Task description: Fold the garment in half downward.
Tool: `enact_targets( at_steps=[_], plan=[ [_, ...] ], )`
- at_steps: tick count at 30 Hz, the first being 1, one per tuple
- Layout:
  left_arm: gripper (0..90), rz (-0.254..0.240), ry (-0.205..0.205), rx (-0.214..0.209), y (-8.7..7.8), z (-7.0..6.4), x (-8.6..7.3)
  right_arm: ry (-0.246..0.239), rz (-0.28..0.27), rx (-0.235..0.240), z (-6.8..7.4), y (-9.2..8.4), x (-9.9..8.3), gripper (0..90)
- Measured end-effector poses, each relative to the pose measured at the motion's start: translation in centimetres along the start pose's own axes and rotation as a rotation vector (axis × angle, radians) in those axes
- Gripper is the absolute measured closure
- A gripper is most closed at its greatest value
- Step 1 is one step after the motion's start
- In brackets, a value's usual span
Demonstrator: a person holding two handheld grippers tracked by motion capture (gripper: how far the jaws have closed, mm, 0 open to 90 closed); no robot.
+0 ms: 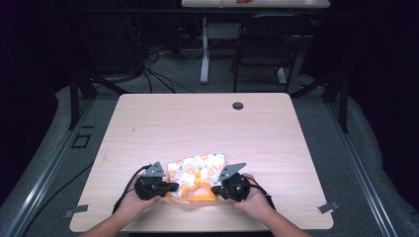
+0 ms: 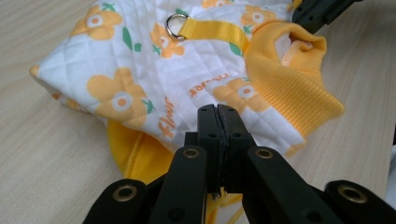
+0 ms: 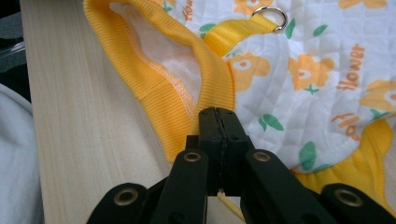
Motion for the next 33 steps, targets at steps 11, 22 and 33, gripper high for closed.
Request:
enact_targets(
  at_steps=[11, 22, 33],
  plan=[
    [88.5, 0.010, -0.001, 0.030, 0.8, 0.4, -0.4, 0.021, -0.007, 0.014, -0.3, 0.4, -0.5, 89.7],
    [88.7, 0.001, -0.050, 0.062, 1.9, 2.0, 0.6, 0.051, -0.022, -0.012, -1.2, 0.7, 0.0, 89.7],
    [88.7, 0.001, -0.070, 0.091, 2.8, 3.3, 1.5, 0.067, -0.024, -0.030, -2.3, 1.0, 0.6, 89.5]
  ],
)
Point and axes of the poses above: each handheld gripper's, and its own axes: y roughly forward along the jaws, x roughly out of its top, z roughly to its left, the point moved 1 cm from there along y, roughly forward along the jaws, and after that the axes turned 10 degrees about x, right-handed, at the moved point
